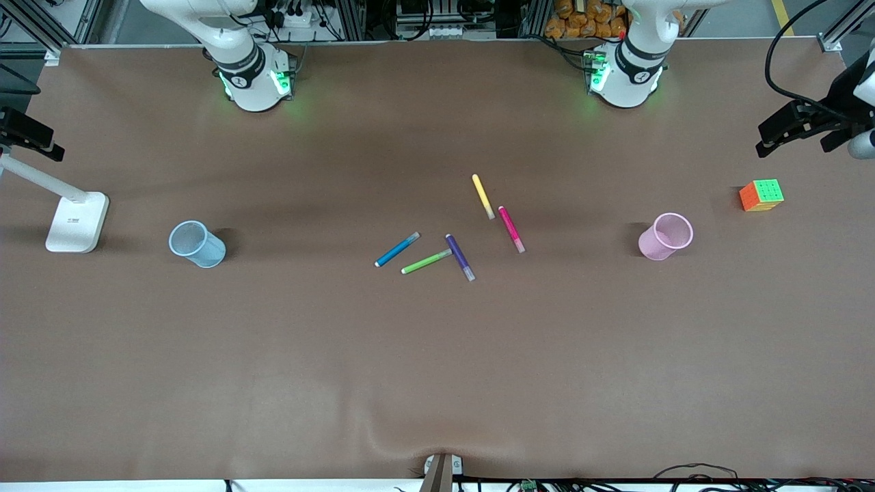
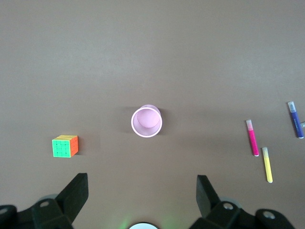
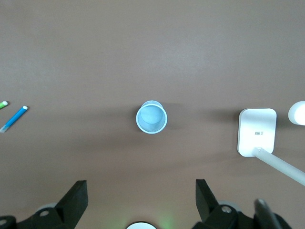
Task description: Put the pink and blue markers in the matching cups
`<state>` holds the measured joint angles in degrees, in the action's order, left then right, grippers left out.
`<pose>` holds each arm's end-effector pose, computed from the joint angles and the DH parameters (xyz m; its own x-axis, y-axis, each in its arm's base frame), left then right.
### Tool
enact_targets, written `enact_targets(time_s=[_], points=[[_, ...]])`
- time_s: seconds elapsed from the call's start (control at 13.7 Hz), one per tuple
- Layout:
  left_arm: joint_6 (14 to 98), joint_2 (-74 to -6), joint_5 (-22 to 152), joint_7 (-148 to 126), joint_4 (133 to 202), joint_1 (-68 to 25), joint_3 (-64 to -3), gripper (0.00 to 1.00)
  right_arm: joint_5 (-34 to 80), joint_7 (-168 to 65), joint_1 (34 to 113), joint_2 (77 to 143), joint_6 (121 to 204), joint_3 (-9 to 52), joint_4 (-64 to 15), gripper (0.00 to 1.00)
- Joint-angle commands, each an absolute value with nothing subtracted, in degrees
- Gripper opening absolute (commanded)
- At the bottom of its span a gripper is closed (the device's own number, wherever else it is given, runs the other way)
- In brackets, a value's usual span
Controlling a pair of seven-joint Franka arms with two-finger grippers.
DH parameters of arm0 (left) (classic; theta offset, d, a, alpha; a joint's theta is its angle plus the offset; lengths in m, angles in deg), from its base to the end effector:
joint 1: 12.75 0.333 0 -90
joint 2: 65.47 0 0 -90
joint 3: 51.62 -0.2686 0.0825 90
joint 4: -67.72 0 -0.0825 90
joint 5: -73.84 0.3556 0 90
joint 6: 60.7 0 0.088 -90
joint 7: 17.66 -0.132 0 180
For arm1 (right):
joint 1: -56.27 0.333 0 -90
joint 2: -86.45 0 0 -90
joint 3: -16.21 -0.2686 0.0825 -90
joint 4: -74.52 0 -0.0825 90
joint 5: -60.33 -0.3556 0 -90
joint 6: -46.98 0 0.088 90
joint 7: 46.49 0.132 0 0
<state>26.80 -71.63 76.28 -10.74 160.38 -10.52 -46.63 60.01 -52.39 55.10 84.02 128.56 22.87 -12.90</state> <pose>0.4931 -0.0201 0.5825 0.9969 0.0746 0.0232 0.0757 -0.9959 -0.0494 0.4934 -0.0682 0.5810 0.9978 -0.0322 -0.0584 -0.0333 -0.9993 -0.0166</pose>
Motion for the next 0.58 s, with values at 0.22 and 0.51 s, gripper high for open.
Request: enact_targets(time_s=[0.22, 0.51], points=[[24.5, -70.9, 75.3, -11.5, 158.3, -9.2, -46.6, 1.00, 58.7, -52.6, 53.9, 84.7, 127.7, 22.4, -11.9, 1.00], [23.0, -69.6, 76.3, -10.6, 158.2, -9.5, -46.3, 1.00, 58.7, -52.6, 53.8, 84.8, 127.7, 22.4, -11.9, 1.00]])
